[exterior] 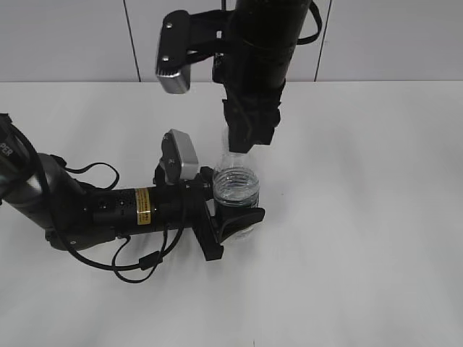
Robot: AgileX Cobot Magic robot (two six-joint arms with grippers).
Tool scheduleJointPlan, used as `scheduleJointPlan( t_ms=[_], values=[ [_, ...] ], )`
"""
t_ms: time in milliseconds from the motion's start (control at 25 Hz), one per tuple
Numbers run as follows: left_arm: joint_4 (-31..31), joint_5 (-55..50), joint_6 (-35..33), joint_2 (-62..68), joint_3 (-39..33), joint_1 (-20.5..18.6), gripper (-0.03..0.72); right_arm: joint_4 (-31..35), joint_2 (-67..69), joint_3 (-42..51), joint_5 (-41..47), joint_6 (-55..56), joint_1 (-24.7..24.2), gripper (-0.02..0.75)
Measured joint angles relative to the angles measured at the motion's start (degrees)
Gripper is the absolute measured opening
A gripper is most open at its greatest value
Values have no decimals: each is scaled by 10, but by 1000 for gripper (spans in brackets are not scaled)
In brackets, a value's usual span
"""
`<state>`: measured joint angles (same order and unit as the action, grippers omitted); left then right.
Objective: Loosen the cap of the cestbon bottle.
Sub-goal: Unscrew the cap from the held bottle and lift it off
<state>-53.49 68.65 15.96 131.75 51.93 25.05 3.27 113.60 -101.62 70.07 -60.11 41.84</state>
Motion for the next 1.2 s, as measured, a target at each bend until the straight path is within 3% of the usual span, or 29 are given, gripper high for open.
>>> scheduleJointPlan(
  t_ms=[480, 640, 880, 960, 1080, 1200],
  values=[
    [0, -1, -1, 0, 0, 0, 410, -12, 0, 0, 0, -194, 0, 293],
    [1, -1, -1, 0, 0, 0, 410, -12, 0, 0, 0, -194, 0, 293],
    [1, -1, 0, 0, 0, 0, 410, -11, 0, 0, 0, -98, 0, 295],
    [1, -1, 2, 0, 0, 0, 410, -11, 0, 0, 0, -63, 0, 379],
    [2, -1, 4, 0, 0, 0, 410, -10, 0, 0, 0, -20, 0, 589],
    [2, -1, 4, 0, 0, 0, 410, -9, 0, -2, 0, 16, 0, 627]
  ],
)
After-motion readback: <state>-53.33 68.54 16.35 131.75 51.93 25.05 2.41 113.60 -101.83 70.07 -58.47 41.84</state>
